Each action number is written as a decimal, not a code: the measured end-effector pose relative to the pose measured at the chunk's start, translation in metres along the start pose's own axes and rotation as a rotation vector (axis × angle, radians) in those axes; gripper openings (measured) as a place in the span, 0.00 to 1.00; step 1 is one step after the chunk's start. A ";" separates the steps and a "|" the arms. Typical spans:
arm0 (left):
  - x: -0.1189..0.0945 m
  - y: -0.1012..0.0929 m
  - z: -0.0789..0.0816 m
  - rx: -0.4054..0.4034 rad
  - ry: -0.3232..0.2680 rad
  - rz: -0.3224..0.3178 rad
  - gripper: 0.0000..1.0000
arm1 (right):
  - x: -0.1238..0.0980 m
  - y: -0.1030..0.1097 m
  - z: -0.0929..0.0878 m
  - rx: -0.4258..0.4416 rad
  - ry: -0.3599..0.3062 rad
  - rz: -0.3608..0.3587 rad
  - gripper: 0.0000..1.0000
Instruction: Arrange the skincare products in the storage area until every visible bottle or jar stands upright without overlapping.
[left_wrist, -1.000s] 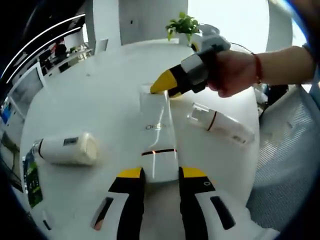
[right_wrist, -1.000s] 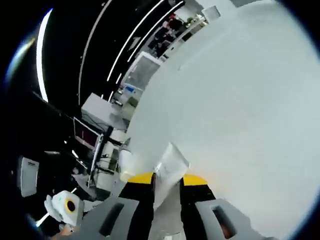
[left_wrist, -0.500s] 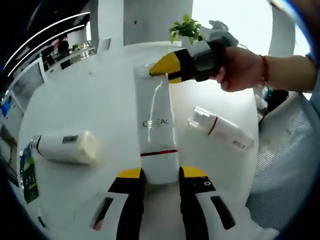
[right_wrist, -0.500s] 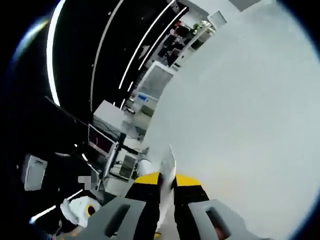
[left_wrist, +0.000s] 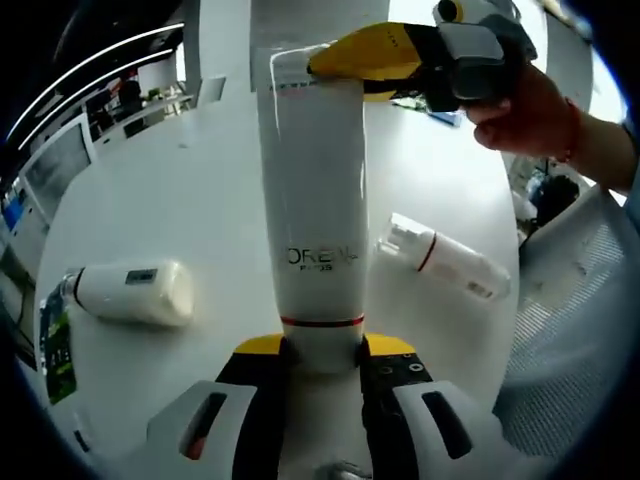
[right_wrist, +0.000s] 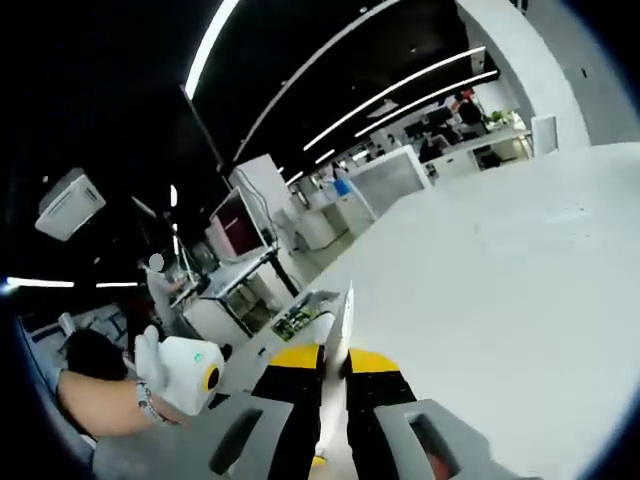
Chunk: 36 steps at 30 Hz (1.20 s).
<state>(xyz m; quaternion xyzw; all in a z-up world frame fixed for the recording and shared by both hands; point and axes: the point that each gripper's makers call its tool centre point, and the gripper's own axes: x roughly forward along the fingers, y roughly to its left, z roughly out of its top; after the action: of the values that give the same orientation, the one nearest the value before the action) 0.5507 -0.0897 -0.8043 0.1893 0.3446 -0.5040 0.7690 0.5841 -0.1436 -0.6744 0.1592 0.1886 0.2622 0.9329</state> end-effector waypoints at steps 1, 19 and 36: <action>0.000 0.000 0.000 0.000 0.001 0.001 0.25 | 0.000 0.003 0.000 -0.039 0.001 -0.002 0.00; -0.007 -0.008 -0.004 -0.114 0.037 -0.101 0.30 | 0.000 0.083 -0.019 -0.565 -0.014 0.118 0.00; -0.032 -0.001 0.016 -0.066 -0.064 -0.128 0.27 | 0.009 0.051 -0.079 -0.714 0.219 0.031 0.11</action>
<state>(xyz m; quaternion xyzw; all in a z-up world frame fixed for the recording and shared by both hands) 0.5473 -0.0793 -0.7700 0.1252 0.3474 -0.5461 0.7519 0.5351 -0.0821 -0.7259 -0.2026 0.1817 0.3409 0.8999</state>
